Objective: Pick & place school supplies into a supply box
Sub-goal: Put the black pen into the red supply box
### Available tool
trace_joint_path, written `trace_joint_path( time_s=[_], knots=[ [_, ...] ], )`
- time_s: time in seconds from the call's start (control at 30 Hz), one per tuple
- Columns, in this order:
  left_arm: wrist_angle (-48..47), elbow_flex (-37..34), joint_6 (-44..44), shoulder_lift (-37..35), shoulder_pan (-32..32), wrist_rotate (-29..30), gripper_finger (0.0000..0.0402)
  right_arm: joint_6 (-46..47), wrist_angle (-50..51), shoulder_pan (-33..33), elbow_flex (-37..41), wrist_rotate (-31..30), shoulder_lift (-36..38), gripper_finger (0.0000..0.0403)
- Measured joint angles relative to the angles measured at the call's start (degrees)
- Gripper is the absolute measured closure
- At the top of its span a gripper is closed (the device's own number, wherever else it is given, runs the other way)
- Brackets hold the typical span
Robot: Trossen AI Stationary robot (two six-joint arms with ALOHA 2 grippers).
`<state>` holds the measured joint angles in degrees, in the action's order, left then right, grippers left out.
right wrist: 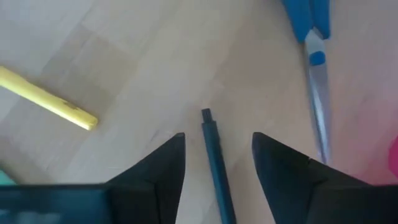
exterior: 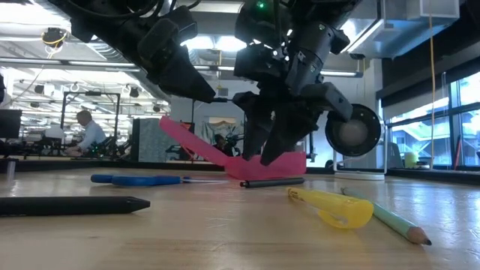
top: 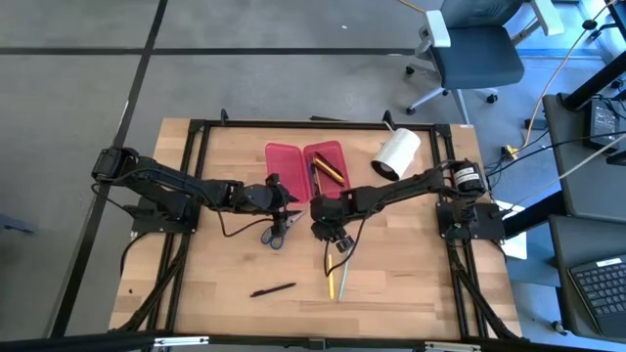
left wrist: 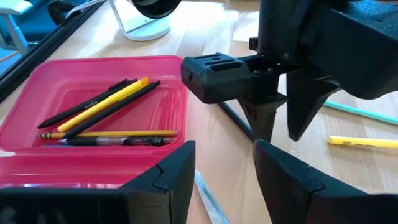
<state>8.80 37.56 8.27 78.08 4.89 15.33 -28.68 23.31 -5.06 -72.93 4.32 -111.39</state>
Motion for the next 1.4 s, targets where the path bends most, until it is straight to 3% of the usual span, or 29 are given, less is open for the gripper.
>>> trace_joint_path(
  time_s=[0.47,1.07,1.4],
  knots=[
    [0.00,-0.07,0.00,0.02,0.00,-0.01,0.0247,0.14,-2.43,0.66,-0.11,1.08,-4.82,0.0215],
    [0.00,-0.07,0.00,0.02,-0.01,-0.01,0.0246,3.08,0.46,4.07,-0.20,2.39,-5.68,0.0343],
    [0.11,-0.07,-1.28,0.02,-0.01,0.00,0.0247,7.71,2.46,4.17,-0.59,4.83,-5.27,0.0357]
  ],
)
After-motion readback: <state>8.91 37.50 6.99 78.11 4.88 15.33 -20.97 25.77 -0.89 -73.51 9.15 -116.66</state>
